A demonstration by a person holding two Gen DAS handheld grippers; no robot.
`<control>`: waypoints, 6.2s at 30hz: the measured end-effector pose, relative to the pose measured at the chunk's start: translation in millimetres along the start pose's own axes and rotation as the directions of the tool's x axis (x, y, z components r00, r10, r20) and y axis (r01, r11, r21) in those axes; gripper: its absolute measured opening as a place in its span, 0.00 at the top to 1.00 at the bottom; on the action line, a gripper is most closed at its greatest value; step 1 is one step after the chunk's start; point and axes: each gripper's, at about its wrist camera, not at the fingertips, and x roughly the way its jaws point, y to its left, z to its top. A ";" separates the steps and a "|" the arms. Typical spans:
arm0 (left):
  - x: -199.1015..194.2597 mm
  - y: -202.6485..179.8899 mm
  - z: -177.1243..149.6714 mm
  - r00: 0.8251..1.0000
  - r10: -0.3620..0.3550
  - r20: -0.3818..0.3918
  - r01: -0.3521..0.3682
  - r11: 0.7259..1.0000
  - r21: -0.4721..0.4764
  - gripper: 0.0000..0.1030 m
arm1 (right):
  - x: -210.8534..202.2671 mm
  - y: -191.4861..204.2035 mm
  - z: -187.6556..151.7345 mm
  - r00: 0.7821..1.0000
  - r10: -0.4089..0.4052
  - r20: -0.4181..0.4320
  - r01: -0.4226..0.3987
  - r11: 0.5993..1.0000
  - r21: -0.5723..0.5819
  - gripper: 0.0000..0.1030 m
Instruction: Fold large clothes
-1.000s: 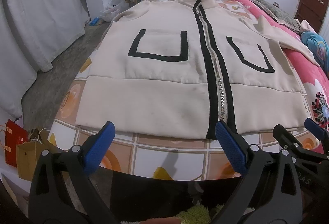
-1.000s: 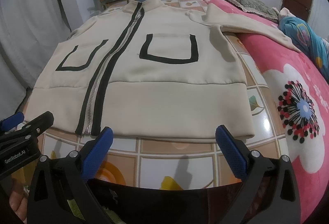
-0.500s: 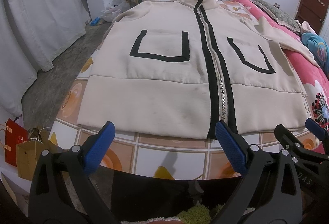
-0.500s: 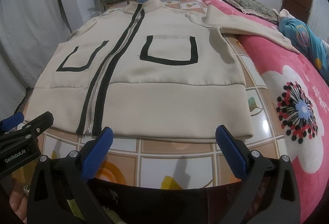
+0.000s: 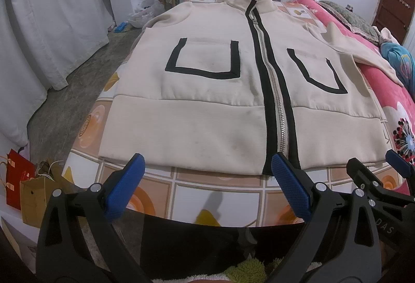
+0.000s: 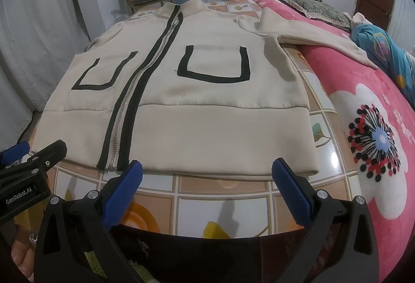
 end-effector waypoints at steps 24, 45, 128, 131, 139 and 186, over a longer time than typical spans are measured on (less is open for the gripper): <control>-1.9 12.7 0.6 1.000 -0.003 -0.001 0.003 1.000 -0.006 0.08 | -1.0 -0.5 0.9 0.999 -0.033 -0.002 0.033 0.999 -0.005 0.06; 10.7 8.8 3.2 1.000 0.009 -0.023 -0.009 1.000 -0.007 0.08 | 16.2 1.3 1.6 0.997 -0.067 -0.043 0.066 0.997 -0.040 0.06; 61.7 102.9 16.6 0.991 0.102 -0.081 -0.111 0.987 -0.118 0.37 | 54.4 -111.8 27.4 0.993 -0.074 -0.094 0.080 0.995 0.061 0.61; 62.0 103.4 16.8 0.992 0.096 -0.082 -0.105 0.988 -0.117 0.37 | 57.5 -112.3 32.0 0.994 -0.063 -0.095 0.070 0.995 0.076 0.61; 63.9 106.7 17.6 0.994 0.076 -0.080 -0.086 0.988 -0.129 0.37 | 64.8 -107.1 38.0 0.992 -0.052 -0.112 0.061 0.995 0.074 0.61; -19.4 109.1 -62.7 0.997 0.018 -0.071 -0.016 1.000 0.023 0.87 | -34.3 -143.8 -64.1 0.995 0.045 -0.094 -0.030 0.986 0.161 0.94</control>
